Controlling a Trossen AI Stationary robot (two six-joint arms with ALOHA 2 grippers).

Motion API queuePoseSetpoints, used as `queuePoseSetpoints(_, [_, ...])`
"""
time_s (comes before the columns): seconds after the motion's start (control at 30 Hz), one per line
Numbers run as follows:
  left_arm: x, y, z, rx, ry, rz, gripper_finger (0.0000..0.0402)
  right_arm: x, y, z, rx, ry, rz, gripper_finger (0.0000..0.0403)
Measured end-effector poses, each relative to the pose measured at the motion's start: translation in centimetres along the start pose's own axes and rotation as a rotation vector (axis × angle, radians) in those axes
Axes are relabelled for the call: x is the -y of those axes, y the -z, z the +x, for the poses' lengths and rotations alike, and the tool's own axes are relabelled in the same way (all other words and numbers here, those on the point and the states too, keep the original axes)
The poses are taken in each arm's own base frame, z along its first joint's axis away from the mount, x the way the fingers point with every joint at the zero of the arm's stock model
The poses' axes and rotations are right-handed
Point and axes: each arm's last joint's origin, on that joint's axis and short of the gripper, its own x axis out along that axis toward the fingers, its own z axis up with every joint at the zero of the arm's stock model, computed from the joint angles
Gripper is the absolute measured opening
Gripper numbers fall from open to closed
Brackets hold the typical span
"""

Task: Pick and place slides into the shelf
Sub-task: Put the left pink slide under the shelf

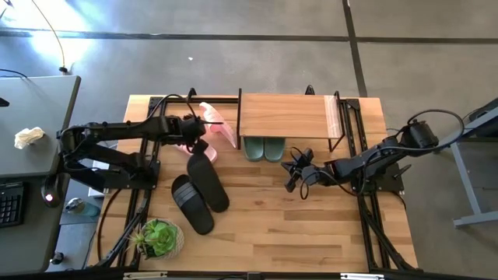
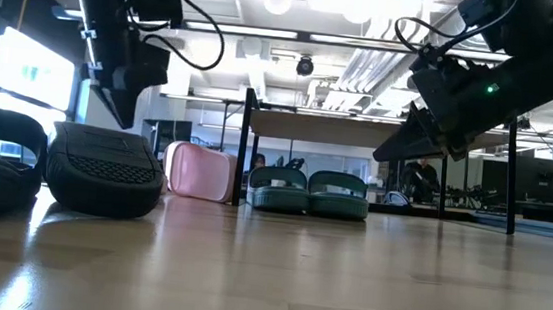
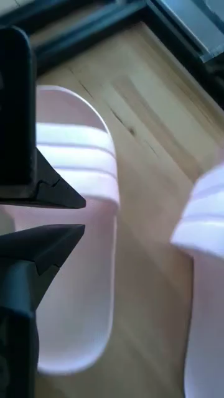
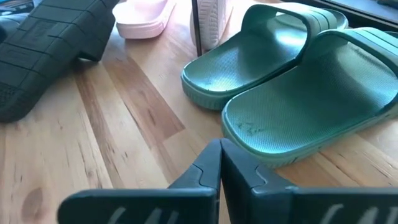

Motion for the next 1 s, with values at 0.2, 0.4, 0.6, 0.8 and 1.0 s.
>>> queuePoseSetpoints(0.2, [-0.2, 0.4, 0.0, -0.036, -0.025, -0.014, 0.004, 0.0, 0.1, 0.0, -0.005, 0.003, -0.004, 0.0])
queuePoseSetpoints(0.4, [-0.2, 0.7, 0.1, -0.081, -0.014, -0.005, 0.004, 0.1, 0.1, 0.0, -0.007, 0.008, -0.007, 0.0])
queuePoseSetpoints(0.6, [0.1, 0.8, 0.5, -0.127, 0.007, 0.005, 0.004, 0.1, 0.2, 0.0, -0.02, 0.014, -0.018, 0.0])
queuePoseSetpoints(0.8, [0.5, 0.8, 1.3, -0.163, -0.005, 0.02, 0.004, 0.2, 0.4, 0.0, -0.034, 0.02, -0.03, 0.0])
queuePoseSetpoints(1.0, [0.8, 0.8, 1.9, -0.188, -0.019, 0.038, 0.004, 0.3, 0.5, 0.0, -0.045, 0.025, -0.046, 0.0])
